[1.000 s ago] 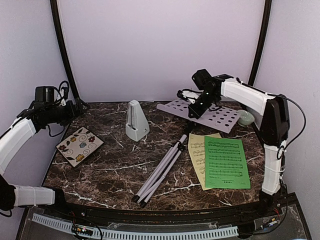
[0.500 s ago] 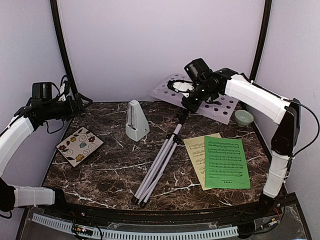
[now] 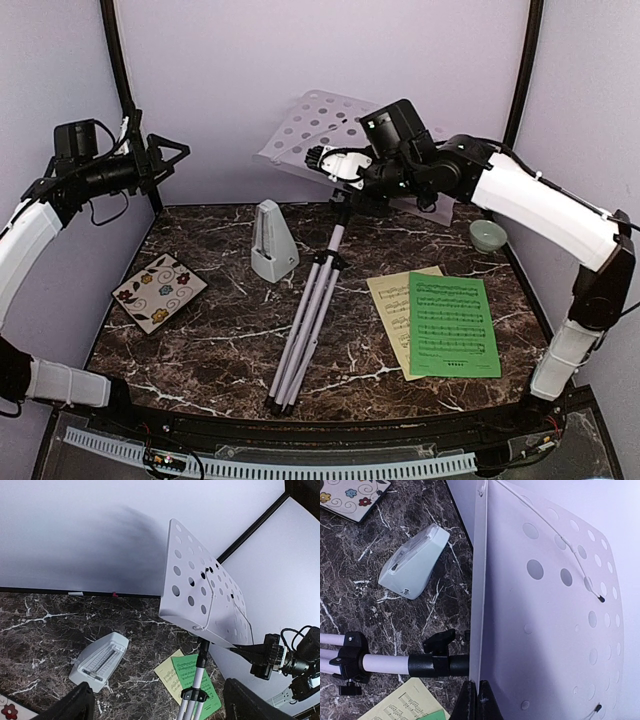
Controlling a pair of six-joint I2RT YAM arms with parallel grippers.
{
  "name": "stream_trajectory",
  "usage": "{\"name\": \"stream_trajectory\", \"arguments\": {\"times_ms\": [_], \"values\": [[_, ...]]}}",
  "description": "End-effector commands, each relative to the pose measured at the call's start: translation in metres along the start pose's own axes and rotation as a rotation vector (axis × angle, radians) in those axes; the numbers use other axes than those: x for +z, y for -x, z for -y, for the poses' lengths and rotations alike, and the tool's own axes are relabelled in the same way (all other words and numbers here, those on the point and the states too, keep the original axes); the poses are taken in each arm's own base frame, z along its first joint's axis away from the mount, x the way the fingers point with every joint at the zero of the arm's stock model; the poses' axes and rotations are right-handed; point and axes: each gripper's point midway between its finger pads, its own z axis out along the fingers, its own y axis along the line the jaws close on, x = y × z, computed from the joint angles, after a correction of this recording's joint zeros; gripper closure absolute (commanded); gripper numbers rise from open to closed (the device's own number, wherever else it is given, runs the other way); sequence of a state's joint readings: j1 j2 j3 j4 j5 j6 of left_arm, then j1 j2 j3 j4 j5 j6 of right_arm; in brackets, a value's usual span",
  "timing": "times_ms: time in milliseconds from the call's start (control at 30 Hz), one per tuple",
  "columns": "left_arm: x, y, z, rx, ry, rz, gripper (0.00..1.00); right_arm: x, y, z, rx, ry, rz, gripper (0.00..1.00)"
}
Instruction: Set up the instrument practice props
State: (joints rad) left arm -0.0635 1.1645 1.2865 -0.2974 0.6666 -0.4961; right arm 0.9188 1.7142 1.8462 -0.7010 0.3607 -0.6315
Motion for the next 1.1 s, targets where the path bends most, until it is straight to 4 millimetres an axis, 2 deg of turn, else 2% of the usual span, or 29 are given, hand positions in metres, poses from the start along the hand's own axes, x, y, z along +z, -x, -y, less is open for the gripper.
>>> {"name": "stream_trajectory", "arguments": {"times_ms": [0,33,100,200,300,400,667,767,933,1067], "values": [[-0.001,0.025,0.032,0.015,-0.101,0.021,0.08,-0.085,0.069,0.087,0.001,-0.352,0.265,1.0],[-0.001,0.03,0.039,0.021,-0.12,0.021,0.08,-0.087,0.073,0.083,-0.019,-0.354,0.271,1.0],[-0.001,0.038,0.053,0.037,-0.16,0.019,0.08,-0.111,0.083,0.086,-0.038,-0.387,0.314,1.0],[0.001,0.049,0.071,0.056,-0.197,0.013,0.08,-0.126,0.094,0.086,-0.072,-0.426,0.33,1.0],[0.007,0.05,0.089,0.078,-0.235,-0.018,0.05,-0.14,0.105,0.085,-0.106,-0.455,0.349,1.0],[0.014,0.05,0.088,0.083,-0.205,-0.034,0.04,-0.157,0.117,0.078,-0.149,-0.487,0.395,1.0],[0.018,0.053,0.095,0.066,-0.253,-0.055,0.03,-0.184,0.138,0.058,-0.248,-0.534,0.463,1.0],[0.014,0.055,0.109,0.066,-0.326,-0.057,0.04,-0.19,0.143,0.053,-0.274,-0.549,0.477,1.0],[-0.002,0.059,0.143,0.081,-0.496,-0.054,0.18,-0.189,0.142,0.05,-0.304,-0.563,0.463,1.0],[-0.006,0.055,0.155,0.099,-0.538,-0.063,0.34,-0.187,0.14,0.05,-0.316,-0.589,0.453,1.0]]}}
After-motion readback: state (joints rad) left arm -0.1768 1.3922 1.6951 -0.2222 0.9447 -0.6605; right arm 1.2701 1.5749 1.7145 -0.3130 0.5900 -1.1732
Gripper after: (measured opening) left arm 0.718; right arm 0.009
